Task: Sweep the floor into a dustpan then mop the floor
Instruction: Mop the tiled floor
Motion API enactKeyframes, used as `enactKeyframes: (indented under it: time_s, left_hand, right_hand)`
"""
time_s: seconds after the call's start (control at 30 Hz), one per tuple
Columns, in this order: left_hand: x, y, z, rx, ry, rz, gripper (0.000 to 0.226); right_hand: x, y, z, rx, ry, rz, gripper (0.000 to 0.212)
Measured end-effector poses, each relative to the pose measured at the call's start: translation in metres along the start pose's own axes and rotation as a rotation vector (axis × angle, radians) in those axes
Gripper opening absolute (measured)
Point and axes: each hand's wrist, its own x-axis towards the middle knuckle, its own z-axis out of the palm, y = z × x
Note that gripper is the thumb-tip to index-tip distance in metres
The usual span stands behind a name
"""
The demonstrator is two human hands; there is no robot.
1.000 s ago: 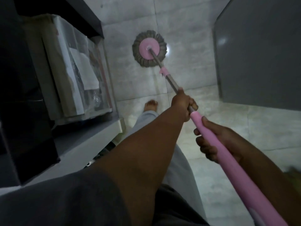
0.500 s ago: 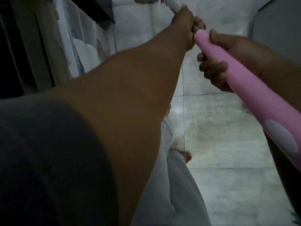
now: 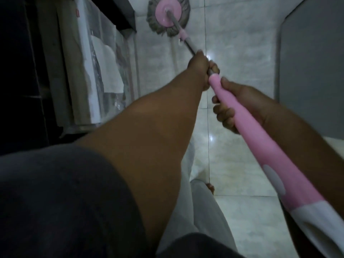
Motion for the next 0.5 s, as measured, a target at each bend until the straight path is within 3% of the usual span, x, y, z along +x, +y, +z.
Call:
enactKeyframes:
  time_s: [0.17,0.3,0.5]
  left_hand:
    - [-0.069,-0.132,-0.019,0.076,0.144,-0.042,0.066]
    - [-0.130,-0.237,-0.036,0.021,0.125,-0.165,0.063]
    - [-0.184,-0.305,-0.050,0.041,0.141,-0.262,0.059]
  right_hand:
    - [-0.077,0.140,-0.027,-0.031,0.036,0.039,0.055]
    - [-0.136,0.236,-0.050,-0.025,0.026,0.111,0.058]
    - [-0.179,0.309,-0.060,0.000,0.014,0.174,0.058]
